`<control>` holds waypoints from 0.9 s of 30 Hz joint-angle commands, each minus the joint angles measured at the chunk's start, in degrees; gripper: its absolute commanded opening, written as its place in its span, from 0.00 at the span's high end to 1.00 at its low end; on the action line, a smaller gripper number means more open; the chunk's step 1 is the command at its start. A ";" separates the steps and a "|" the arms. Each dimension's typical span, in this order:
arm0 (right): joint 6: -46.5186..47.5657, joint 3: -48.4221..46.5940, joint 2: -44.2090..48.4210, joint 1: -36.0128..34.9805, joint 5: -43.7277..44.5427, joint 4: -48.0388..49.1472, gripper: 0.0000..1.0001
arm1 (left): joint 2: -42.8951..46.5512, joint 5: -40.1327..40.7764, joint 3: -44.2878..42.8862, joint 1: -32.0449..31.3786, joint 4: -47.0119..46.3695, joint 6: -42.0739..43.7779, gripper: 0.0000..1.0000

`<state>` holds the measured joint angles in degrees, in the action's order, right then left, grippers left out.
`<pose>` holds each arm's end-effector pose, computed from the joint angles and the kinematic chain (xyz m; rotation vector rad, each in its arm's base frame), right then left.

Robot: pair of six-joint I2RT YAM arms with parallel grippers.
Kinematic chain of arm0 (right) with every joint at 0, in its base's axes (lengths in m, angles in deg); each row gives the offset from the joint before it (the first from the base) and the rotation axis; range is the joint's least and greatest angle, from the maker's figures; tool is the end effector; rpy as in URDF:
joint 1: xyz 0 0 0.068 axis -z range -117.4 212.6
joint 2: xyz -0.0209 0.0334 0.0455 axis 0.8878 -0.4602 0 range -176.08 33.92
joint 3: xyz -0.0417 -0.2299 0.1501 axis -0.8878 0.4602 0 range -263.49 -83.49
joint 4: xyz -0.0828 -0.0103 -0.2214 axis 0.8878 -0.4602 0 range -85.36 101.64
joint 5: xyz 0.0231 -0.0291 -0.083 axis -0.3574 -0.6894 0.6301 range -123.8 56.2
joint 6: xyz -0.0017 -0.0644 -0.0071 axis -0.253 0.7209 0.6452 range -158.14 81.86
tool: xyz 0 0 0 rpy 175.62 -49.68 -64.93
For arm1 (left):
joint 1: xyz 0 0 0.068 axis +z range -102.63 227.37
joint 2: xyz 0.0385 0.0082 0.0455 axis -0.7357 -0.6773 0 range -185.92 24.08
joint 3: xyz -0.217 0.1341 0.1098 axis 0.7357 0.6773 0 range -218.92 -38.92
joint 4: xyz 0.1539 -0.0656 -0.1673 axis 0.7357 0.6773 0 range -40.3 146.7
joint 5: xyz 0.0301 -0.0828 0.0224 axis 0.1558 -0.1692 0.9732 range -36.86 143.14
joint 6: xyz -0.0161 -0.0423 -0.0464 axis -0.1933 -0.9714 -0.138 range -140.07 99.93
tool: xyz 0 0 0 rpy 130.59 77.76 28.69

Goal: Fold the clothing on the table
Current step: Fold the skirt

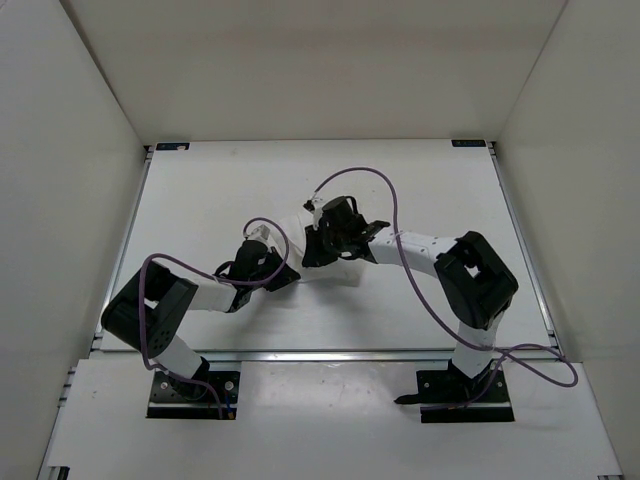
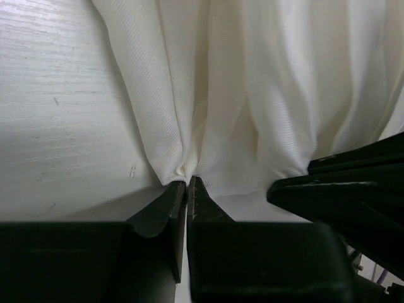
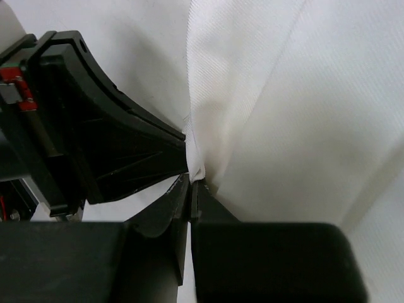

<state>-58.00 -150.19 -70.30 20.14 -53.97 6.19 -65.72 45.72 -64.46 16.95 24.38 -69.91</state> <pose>0.2720 0.2725 0.2061 -0.6671 2.3695 0.9259 0.2247 -0.1396 0.1339 -0.3319 2.3790 -0.8581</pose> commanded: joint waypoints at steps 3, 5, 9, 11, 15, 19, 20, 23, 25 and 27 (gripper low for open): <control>-2.64 -2.74 -2.56 -0.35 -5.06 3.16 1.00 | -0.03 -2.25 1.98 1.67 0.62 0.19 0.70; -1.95 -2.82 -2.91 -0.26 -6.29 3.08 1.00 | 0.93 -3.99 3.04 2.64 -0.43 -0.25 0.55; -0.19 -6.24 -3.35 -0.78 -9.80 0.28 0.82 | 4.80 -7.87 4.88 5.18 -0.35 -0.34 0.44; 1.48 -7.83 -2.22 -0.79 -10.68 -1.31 0.76 | 7.17 -9.19 4.89 5.80 1.67 0.01 0.40; 0.70 -9.68 2.78 -0.53 -12.87 -3.07 0.71 | 13.33 -8.75 6.73 7.56 6.77 0.27 0.36; -1.93 -3.36 10.69 2.28 -14.82 2.01 0.70 | 20.08 -10.77 11.56 12.74 7.83 -0.51 0.36; -3.33 0.91 12.97 4.03 -15.08 5.16 0.74 | 21.58 -10.69 12.35 13.01 9.22 -0.43 0.36; -8.42 7.96 15.37 9.48 -17.80 14.21 0.99 | 30.97 -8.14 11.48 13.98 14.58 0.27 0.35; -10.19 9.21 12.31 12.03 -20.43 17.40 1.00 | 35.10 -6.21 9.56 14.16 18.79 1.49 0.34; -11.95 9.22 8.19 12.75 -22.71 20.81 1.00 | 38.20 -6.46 6.49 15.03 24.50 2.99 0.34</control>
<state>-65.60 -142.67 -56.56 31.92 -72.39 19.04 -31.60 37.96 -53.47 31.03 41.06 -69.47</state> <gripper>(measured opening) 0.003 0.656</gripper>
